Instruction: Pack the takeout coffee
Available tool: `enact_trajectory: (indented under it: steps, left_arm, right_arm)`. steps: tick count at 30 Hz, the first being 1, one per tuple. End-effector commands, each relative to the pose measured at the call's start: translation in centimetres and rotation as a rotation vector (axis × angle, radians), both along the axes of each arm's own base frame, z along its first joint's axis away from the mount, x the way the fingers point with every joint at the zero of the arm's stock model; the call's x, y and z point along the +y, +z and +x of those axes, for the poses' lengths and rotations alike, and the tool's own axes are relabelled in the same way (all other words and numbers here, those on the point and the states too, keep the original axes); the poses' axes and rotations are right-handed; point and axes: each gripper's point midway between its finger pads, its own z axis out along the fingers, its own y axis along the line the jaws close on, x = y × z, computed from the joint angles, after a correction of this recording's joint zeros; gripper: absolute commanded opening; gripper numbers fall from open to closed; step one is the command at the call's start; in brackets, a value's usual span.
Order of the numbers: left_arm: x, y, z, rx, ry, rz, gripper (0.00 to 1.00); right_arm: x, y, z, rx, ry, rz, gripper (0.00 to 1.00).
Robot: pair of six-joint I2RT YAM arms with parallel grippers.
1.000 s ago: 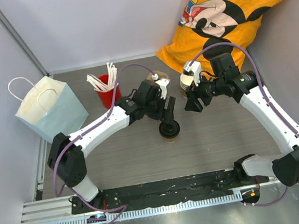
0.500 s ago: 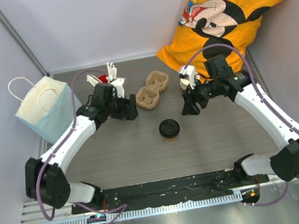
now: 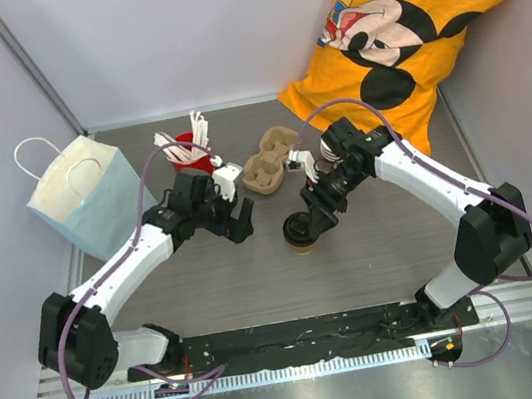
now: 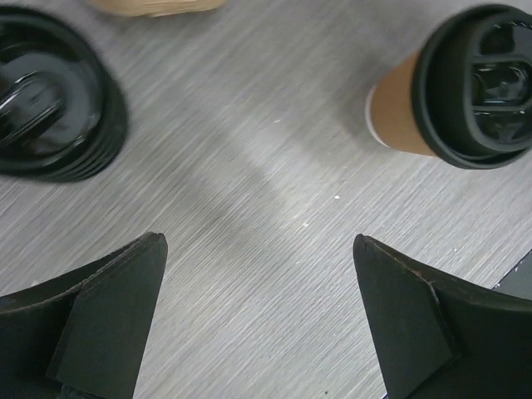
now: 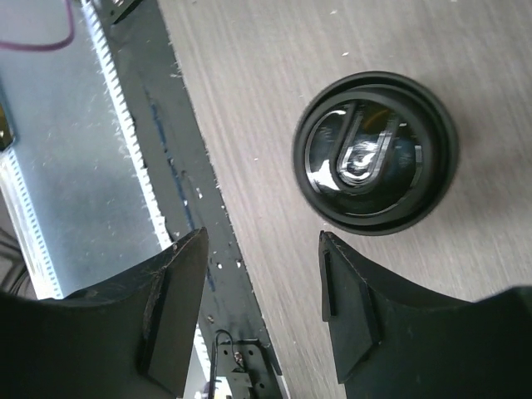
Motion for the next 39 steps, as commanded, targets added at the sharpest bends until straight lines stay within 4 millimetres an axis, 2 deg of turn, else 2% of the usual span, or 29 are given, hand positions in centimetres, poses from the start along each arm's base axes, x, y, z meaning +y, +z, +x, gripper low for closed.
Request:
enact_trajectory:
  steps: [1,2,5,7,12,20,23,30,39]
  left_arm:
    - [-2.8,1.1,1.4,-0.112,-0.089,-0.023,1.00]
    - [-3.2,0.4,1.6,-0.103,-0.101,-0.011,1.00]
    - [-5.1,0.0,1.9,-0.132,-0.132,0.018,1.00]
    - [-5.7,-0.3,2.4,-0.145,-0.126,0.040,1.00]
    - [-7.6,-1.3,2.8,-0.145,-0.127,0.068,1.00]
    - [-8.8,-1.8,2.5,-0.139,-0.159,0.064,1.00]
    - [-9.1,-2.2,2.0,-0.127,-0.183,0.057,1.00]
    - [-9.7,-3.0,0.8,-0.099,-0.215,0.051,1.00]
    - [-10.7,-3.3,-0.5,-0.077,-0.255,0.033,1.00]
  right_arm:
    - [0.4,1.2,-1.7,0.007,0.092,0.055,0.61]
    - [0.3,0.8,-1.7,0.017,0.097,0.049,0.61]
    - [0.2,0.2,-2.6,0.050,0.145,0.045,0.60]
    - [0.1,0.0,-3.5,0.074,0.188,0.042,0.60]
    - [-0.2,-1.9,-4.8,0.111,0.222,0.005,0.59]
    - [0.0,-3.8,-3.4,0.081,0.173,-0.036,0.59]
    - [0.1,-4.6,-2.2,0.034,0.135,-0.053,0.59]
    - [0.1,-4.9,-0.8,-0.025,0.090,-0.080,0.59]
    - [-0.5,-4.1,1.4,-0.108,0.020,-0.070,0.60]
